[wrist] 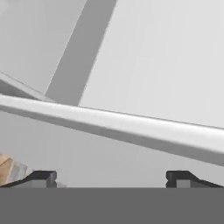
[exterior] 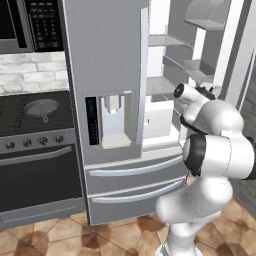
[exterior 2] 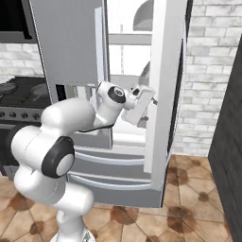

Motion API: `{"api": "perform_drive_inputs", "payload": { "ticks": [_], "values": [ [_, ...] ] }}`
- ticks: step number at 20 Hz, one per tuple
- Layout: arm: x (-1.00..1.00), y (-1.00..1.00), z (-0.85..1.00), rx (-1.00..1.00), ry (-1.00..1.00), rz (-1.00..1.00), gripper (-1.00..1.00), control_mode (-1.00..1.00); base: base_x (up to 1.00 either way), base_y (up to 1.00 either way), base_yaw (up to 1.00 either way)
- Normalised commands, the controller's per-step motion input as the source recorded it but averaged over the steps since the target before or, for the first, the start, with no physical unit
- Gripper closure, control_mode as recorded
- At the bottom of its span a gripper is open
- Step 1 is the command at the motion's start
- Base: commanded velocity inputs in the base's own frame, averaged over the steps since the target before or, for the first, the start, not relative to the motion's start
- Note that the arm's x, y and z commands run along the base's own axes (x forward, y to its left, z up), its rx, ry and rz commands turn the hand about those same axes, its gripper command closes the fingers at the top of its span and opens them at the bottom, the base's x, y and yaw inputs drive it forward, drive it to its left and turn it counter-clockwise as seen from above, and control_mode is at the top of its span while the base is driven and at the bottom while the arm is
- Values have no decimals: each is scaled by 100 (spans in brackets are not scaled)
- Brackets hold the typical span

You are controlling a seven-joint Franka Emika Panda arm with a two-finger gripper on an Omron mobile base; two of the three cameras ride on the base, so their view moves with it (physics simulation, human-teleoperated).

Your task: Place one of the steaks on the plate and the other in the bowl. Then place the bowl in the fridge.

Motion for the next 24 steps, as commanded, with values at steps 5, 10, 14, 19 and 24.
{"api": "perform_drive_inputs", "payload": {
  "ticks": [5, 10, 14, 19, 24],
  "values": [
    [-13, -78, 0, 11, -2, 0, -100, -100, 0, 0, 0],
    [-74, 33, 0, 12, -21, 3, -100, -100, 0, 0, 0],
    [-31, 98, 1, 12, -21, 0, -100, -100, 0, 0, 0],
    [6, 100, 0, 36, -21, -1, -100, -100, 0, 0, 0],
    [17, 98, -2, 67, -24, -11, -100, -100, 0, 0, 0]
  ]
}}
